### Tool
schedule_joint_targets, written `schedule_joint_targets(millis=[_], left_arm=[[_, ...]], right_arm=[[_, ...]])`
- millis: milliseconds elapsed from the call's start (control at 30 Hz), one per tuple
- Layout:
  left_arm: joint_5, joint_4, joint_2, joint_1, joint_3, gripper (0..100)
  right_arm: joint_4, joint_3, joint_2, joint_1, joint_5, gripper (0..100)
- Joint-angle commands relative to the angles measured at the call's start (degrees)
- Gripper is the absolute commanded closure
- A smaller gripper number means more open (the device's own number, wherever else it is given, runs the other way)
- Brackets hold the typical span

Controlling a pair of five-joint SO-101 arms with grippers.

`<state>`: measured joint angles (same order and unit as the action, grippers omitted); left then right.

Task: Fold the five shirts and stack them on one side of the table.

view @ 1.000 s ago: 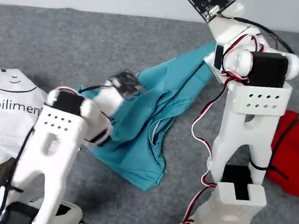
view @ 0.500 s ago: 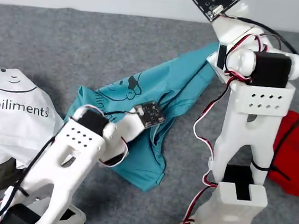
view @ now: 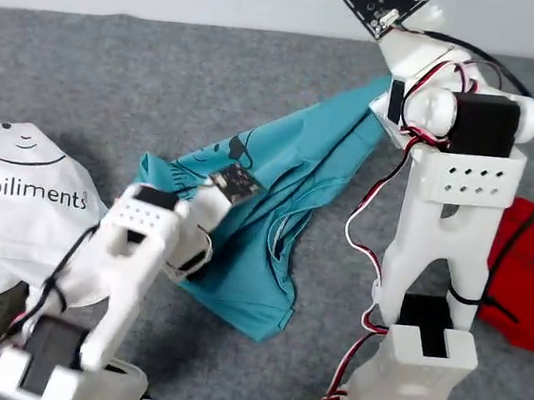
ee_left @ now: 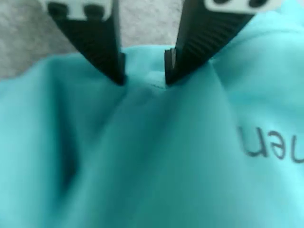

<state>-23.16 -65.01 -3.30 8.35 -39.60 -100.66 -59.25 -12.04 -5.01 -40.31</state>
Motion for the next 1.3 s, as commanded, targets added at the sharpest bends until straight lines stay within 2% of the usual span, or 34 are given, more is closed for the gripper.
schedule_joint_targets(millis=[0, 500, 833, 1100, 1267], left_arm=[[0.18, 0.79, 2.90, -1.49, 5.93, 84], [0.35, 1.14, 3.16, -1.14, 7.78, 84], [2.46, -2.02, 3.69, -0.18, 13.85, 84], [2.55, 0.88, 4.13, 1.49, 12.53, 83], [2.55, 1.58, 9.49, 1.41, 12.70, 84]], right_arm=[[-2.15, -3.25, 2.86, 0.66, -0.26, 98.4], [-2.15, -3.25, 2.86, 0.57, -0.18, 98.4], [-2.15, -3.25, 2.77, 0.48, -0.18, 98.4], [-2.15, -3.25, 1.54, 0.48, -0.26, 98.4], [-2.15, -3.34, 0.31, 0.31, -0.18, 98.4]])
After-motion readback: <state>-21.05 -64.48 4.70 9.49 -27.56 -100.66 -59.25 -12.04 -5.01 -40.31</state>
